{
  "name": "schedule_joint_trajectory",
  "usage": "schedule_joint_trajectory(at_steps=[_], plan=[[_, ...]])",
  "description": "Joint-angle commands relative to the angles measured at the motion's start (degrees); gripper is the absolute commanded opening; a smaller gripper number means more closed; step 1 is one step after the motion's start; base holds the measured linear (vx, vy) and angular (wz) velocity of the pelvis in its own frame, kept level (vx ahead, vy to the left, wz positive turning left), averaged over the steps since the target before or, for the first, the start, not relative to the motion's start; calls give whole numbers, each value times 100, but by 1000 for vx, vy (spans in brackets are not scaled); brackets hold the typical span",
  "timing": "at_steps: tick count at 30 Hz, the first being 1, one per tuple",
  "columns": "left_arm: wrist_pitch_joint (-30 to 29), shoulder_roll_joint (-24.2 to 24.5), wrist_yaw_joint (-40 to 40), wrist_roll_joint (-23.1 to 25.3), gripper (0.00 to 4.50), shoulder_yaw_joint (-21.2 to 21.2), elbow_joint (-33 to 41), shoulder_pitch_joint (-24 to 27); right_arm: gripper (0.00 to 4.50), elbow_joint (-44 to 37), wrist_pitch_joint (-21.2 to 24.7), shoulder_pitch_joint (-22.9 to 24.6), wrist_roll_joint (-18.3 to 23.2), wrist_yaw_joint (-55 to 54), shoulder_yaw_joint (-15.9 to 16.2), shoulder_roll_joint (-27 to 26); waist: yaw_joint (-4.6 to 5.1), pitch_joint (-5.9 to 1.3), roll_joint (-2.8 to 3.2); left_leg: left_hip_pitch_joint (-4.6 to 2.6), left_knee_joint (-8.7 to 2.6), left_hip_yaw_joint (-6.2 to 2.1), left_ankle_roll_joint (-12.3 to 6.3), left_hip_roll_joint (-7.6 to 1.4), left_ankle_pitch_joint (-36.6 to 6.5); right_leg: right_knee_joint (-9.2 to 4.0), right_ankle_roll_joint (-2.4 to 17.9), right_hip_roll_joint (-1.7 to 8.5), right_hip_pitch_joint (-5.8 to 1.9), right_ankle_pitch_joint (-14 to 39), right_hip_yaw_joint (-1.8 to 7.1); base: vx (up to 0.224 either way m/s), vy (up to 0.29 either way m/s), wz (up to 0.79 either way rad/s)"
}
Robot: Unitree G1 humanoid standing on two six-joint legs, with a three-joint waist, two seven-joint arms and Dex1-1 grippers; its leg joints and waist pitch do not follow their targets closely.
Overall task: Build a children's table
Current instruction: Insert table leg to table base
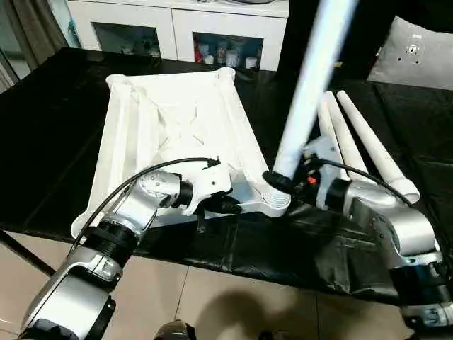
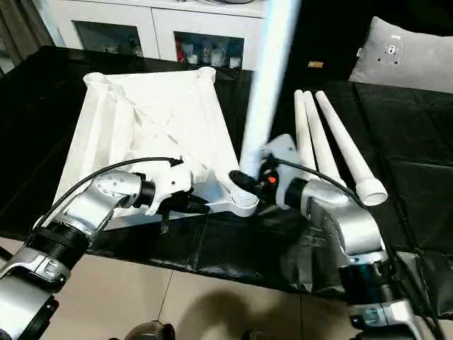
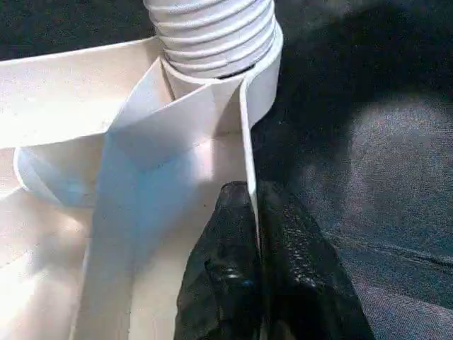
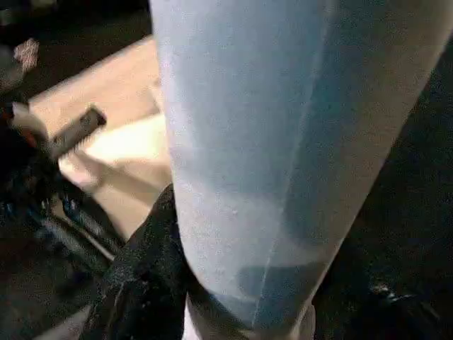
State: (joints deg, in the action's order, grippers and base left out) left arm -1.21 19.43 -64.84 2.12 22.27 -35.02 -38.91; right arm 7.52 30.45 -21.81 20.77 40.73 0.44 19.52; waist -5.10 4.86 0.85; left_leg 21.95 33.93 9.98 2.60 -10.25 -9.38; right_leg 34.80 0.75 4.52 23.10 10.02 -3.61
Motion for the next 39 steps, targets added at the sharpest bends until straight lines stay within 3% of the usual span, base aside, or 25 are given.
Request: schedule_joint_trajectory(at_steps=[1,3,7,8,9,11,12,14,18,21,22,23,24,28,31,39], plan=[[136,-55,-152,82,0,115,-4,-48,188,328,43,237,71,-107,-60,-93,24,-418,14,-130,-426,-85,2,-266,-1595,-467,1198,405,-263,1506,266,0,0,0],[132,-90,-123,40,0,62,-14,-37,187,331,-160,448,166,-136,-188,-223,19,-414,28,-139,-434,-89,21,-272,-1683,-478,1187,410,-253,1586,264,0,0,0],[129,-125,-106,2,0,23,-42,-43,187,177,-421,760,95,-83,-111,-291,10,-411,24,-133,-449,-91,14,-274,-1690,-481,1156,406,-249,1610,264,0,0,0],[132,-124,-104,4,0,23,-41,-41,187,127,-581,846,-65,-113,-13,-267,-4,-408,91,-144,-451,-101,33,-278,-1731,-481,1157,411,-239,1629,265,0,0,0],[136,-121,-103,11,0,27,-39,-40,187,106,-725,897,-234,-156,91,-225,8,-407,50,-137,-460,-97,36,-278,-1753,-490,1141,402,-245,1586,263,0,0,0],[143,-116,-102,24,0,36,-40,-39,187,134,-837,903,-424,-208,215,-157,18,-401,39,-126,-466,-99,42,-265,-1766,-488,1107,402,-252,1661,259,0,0,0],[165,-99,-112,60,0,65,-29,-29,187,205,-952,882,-695,-249,414,-35,26,-392,71,-128,-467,-101,42,-261,-1824,-511,1079,407,-246,1778,261,0,0,0],[192,-81,-134,97,0,91,-16,-19,187,280,-1008,844,-866,-231,555,51,33,-373,66,-119,-474,-107,38,-259,-1870,-522,1016,404,-241,1928,262,0,0,0],[251,-23,-235,163,0,155,50,22,187,319,-971,836,-1118,25,923,268,69,-295,64,-163,-509,-126,68,-262,-2299,-592,861,402,-183,2518,271,0,0,0],[282,-7,-267,180,0,167,34,14,187,325,-947,853,-1153,125,1032,320,75,-291,62,-179,-532,-133,54,-268,-2388,-617,822,404,-193,2549,272,0,0,0],[304,10,-297,190,0,173,16,-10,187,344,-906,854,-1164,181,1094,342,82,-233,60,-170,-565,-143,38,-268,-2425,-629,797,397,-183,2559,273,0,0,0],[316,32,-332,198,0,177,9,-38,187,347,-896,866,-1178,231,1164,369,84,-244,55,-182,-569,-140,29,-268,-2403,-631,797,398,-191,2517,275,0,0,0],[354,59,-360,222,0,174,-35,-100,187,377,-888,869,-1182,246,1212,362,92,-186,42,-185,-593,-140,9,-267,-2454,-648,786,395,-173,2574,280,0,0,0],[481,123,-392,269,0,128,-300,-346,187,442,-854,823,-1133,186,1202,246,108,-103,15,-255,-653,-155,39,-262,-2654,-731,671,414,-146,2973,283,0,0,0],[678,240,-400,348,0,78,-698,-628,187,457,-861,751,-1127,92,1182,141,129,-46,-28,-245,-696,-182,71,-269,-2676,-762,611,430,-144,3113,283,0,0,0],[710,496,-545,324,0,-30,-798,-702,187,573,-835,590,-1189,-305,1085,-154,248,72,-27,-225,-753,-251,193,-297,-3027,-777,628,489,-105,3572,300,0,0,0]])
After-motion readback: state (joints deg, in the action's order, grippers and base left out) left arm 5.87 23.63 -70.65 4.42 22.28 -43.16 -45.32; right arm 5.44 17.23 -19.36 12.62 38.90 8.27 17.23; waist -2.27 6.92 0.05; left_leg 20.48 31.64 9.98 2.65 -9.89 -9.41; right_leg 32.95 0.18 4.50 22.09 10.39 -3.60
